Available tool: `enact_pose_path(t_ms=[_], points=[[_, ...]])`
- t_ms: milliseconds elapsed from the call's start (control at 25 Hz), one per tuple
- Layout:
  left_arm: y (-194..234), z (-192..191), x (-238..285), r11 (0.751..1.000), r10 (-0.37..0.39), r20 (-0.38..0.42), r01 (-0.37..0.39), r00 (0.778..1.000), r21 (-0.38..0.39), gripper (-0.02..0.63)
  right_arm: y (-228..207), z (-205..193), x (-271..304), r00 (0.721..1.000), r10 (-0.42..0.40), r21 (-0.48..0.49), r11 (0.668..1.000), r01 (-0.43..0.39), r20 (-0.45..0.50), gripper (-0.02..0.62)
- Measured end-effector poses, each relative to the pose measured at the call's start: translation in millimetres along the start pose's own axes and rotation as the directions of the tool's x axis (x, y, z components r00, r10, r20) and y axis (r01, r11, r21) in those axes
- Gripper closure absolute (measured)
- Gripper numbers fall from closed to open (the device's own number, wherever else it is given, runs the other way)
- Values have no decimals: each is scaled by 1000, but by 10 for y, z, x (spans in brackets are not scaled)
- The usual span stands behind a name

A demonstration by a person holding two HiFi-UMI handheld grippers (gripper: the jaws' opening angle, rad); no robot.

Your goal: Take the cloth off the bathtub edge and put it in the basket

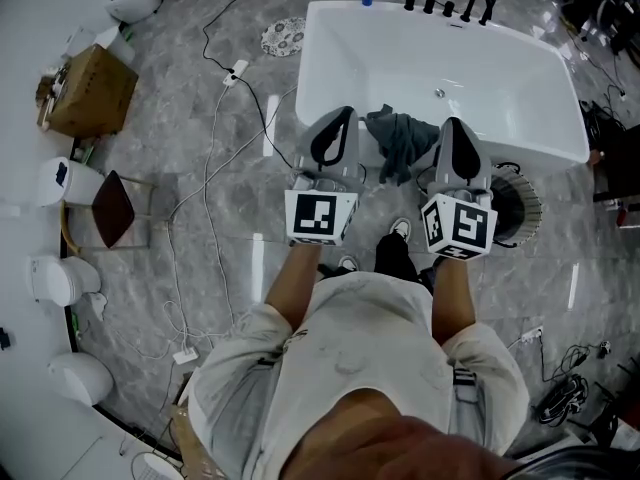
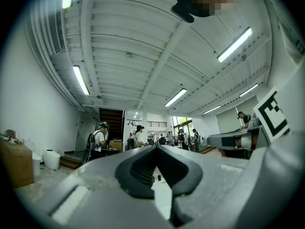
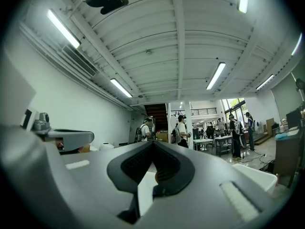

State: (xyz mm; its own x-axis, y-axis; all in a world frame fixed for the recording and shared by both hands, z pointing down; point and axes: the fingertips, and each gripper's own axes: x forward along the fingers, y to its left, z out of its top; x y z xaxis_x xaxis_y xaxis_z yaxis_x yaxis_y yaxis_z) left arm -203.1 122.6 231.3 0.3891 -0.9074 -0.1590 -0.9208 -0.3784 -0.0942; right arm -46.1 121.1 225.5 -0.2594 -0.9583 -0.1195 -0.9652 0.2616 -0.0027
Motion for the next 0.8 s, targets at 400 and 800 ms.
enact_pose_path(t_ms=[400, 800], points=[[-182, -206, 909, 1000, 16, -25, -17, 1000, -11, 606, -714, -197, 647, 1000, 22, 24, 999, -21, -19, 592], [-513, -278, 1953, 1000, 8, -3, -8, 1000, -7, 606, -1567, -279, 1252, 999, 27, 38, 999, -27, -18, 593]])
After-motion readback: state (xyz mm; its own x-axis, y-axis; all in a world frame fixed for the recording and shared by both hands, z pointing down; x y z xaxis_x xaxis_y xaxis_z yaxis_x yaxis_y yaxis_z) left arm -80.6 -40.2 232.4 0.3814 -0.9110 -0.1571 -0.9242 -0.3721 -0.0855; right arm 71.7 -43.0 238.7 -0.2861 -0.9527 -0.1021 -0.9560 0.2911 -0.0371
